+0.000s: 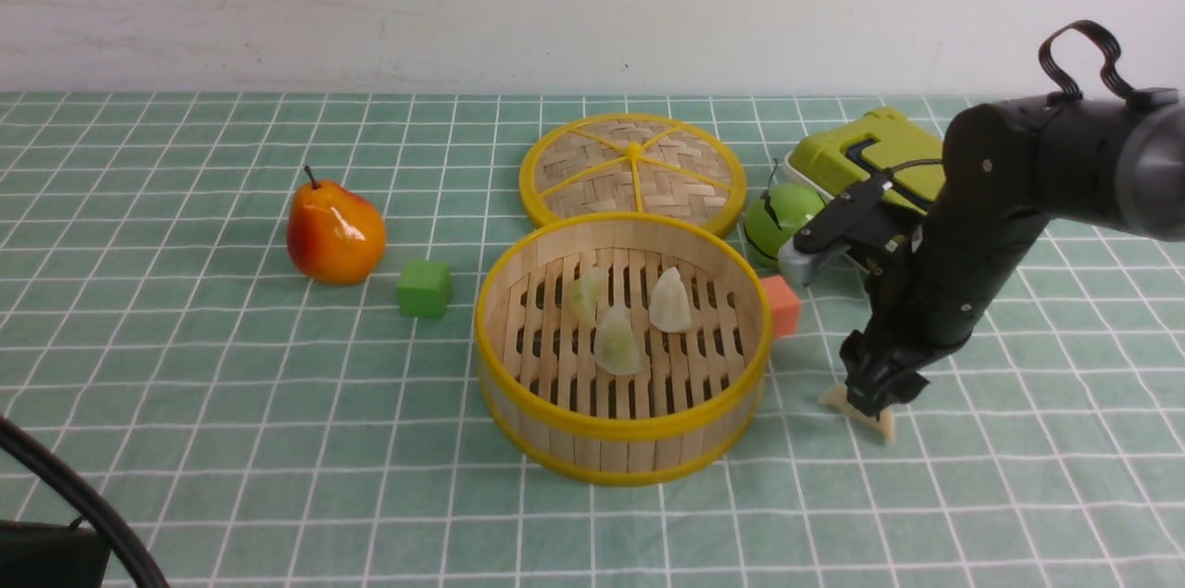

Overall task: Put the dumplings into the steamer on the table with the blue tablecloth.
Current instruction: 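Reach for and grasp a dumpling lying on the table beside the steamer, then place the dumpling in the bamboo steamer basket with the right gripper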

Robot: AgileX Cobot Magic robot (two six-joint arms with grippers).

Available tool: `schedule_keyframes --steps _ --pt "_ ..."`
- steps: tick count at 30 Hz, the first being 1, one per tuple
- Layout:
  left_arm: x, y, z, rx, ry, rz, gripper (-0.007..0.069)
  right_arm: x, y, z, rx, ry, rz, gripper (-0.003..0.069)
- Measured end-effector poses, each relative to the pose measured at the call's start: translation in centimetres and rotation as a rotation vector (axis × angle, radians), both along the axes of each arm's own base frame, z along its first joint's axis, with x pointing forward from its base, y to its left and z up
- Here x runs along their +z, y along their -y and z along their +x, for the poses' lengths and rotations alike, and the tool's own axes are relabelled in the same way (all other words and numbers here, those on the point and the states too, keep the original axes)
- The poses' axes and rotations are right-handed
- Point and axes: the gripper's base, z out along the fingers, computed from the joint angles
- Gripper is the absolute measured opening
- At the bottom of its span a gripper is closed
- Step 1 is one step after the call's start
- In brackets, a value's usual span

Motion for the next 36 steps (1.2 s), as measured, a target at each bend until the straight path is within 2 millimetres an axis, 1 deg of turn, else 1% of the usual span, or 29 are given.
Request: schedule_keyframes --steps 2,5,10,14,17,20,23,25,28,30,33,34,35,36 --pt "0.0 0.0 0.0 0.0 0.0 0.0 -0.0011 -0.1 -0.1 -0.2 0.04 -0.018 0.004 0.0507" --pt "0.0 0.0 0.0 0.0 0.0 0.0 -0.001 -0.9 -0.4 -0.4 0.071 -0.065 0.022 0.0507" --pt "0.0 0.0 0.0 0.0 0.0 0.0 -0.001 -1.5 -0.6 -0.3 0.056 -0.079 0.043 0.0501" --pt "0.0 0.0 0.0 -0.001 0.0 0.001 -0.0009 -1.5 -0.6 0.0 0.014 -0.057 0.049 0.0466" --pt "0.0 0.0 0.0 -0.001 0.0 0.001 -0.0007 -1.5 -0.6 0.3 -0.012 -0.027 0.052 0.0422" --pt "0.0 0.0 0.0 -0.001 -0.002 0.002 -0.0005 -2.0 -0.6 0.4 -0.02 -0.036 0.051 0.0377" --pt "0.0 0.0 0.0 -0.001 -0.003 0.003 -0.0003 -2.5 -0.6 0.3 -0.017 -0.066 0.041 0.0286" --pt "0.0 0.0 0.0 -0.001 -0.003 0.003 -0.0003 -2.6 -0.5 0.2 -0.014 -0.075 0.034 0.0202" --pt "0.0 0.0 0.0 -0.001 -0.004 0.003 0.0 -2.2 -0.4 0.0 -0.011 -0.087 0.024 0.0202" --pt "0.0 0.0 0.0 -0.001 -0.004 0.003 0.0001 -1.7 -0.3 -0.2 -0.017 -0.093 0.024 0.0202" --pt "0.0 0.0 0.0 -0.001 -0.005 0.004 0.0002 2.1 -0.6 0.0 -0.051 -0.026 0.054 0.0202" --pt "0.0 0.0 0.0 -0.001 -0.005 0.004 0.0003 2.8 -0.7 0.0 -0.053 -0.013 0.06 0.0202" --pt "0.0 0.0 0.0 -0.001 -0.003 0.002 0.0003 5.6 -1.5 -0.1 -0.054 0.036 0.084 0.0202" --pt "0.0 0.0 0.0 -0.001 -0.001 0.001 0.0003 7.0 -2.1 -0.3 -0.05 0.06 0.101 0.0202"
